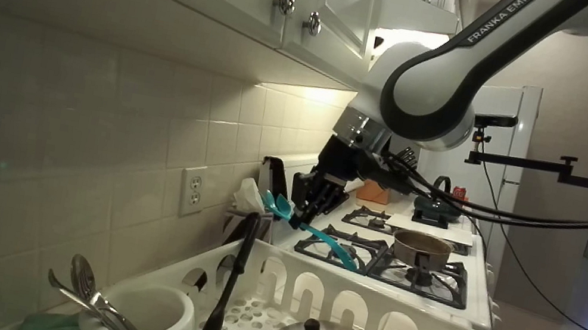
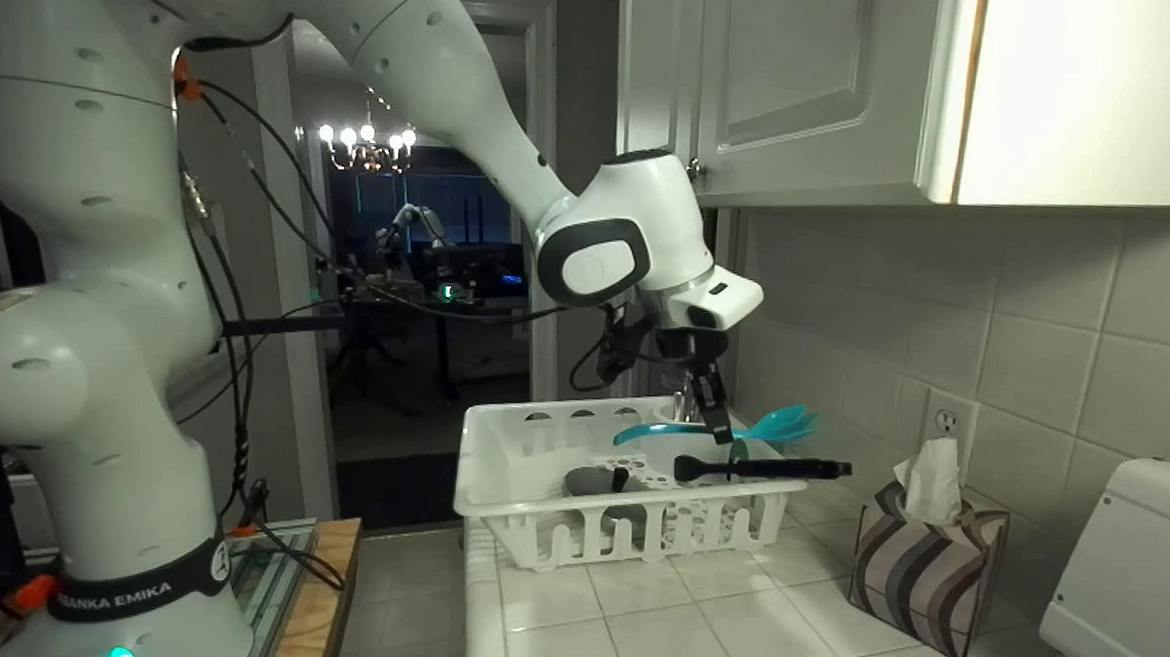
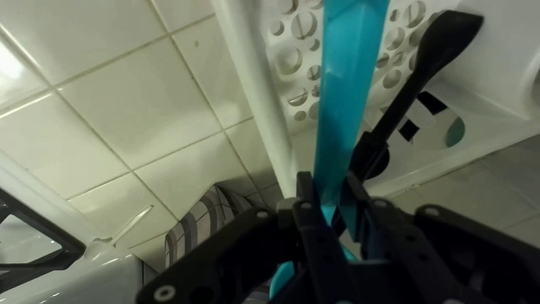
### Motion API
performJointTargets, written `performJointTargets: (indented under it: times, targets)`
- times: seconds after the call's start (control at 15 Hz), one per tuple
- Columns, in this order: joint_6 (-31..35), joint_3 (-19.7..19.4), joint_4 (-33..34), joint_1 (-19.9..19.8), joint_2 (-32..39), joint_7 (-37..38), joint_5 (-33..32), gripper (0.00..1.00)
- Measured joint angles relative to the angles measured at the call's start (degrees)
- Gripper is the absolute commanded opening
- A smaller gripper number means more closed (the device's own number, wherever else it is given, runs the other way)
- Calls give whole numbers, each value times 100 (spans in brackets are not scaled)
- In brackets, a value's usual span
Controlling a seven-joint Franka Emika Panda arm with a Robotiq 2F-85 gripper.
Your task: Put the blue object in the white mug
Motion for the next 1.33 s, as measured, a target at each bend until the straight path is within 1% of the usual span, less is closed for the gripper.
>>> performJointTargets:
  times: [0.27, 0.33, 0.47, 0.53, 1.0, 1.07, 1.2, 1.33]
  targets:
    - [1, 6, -2, 269, -24, 1041, -223, 5]
    - [5, 14, -2, 334, -23, 1328, -298, 20]
    - [9, 19, -2, 457, -19, 1846, -482, 20]
    - [9, 20, -2, 491, -19, 1958, -519, 20]
    - [9, 10, -2, 500, -19, 2000, -526, 20]
    - [9, 10, -2, 500, -19, 2000, -526, 5]
    - [6, -1, -1, 500, -15, 2072, -552, 5]
    - [5, -91, 2, 504, 5, 2572, -993, 5]
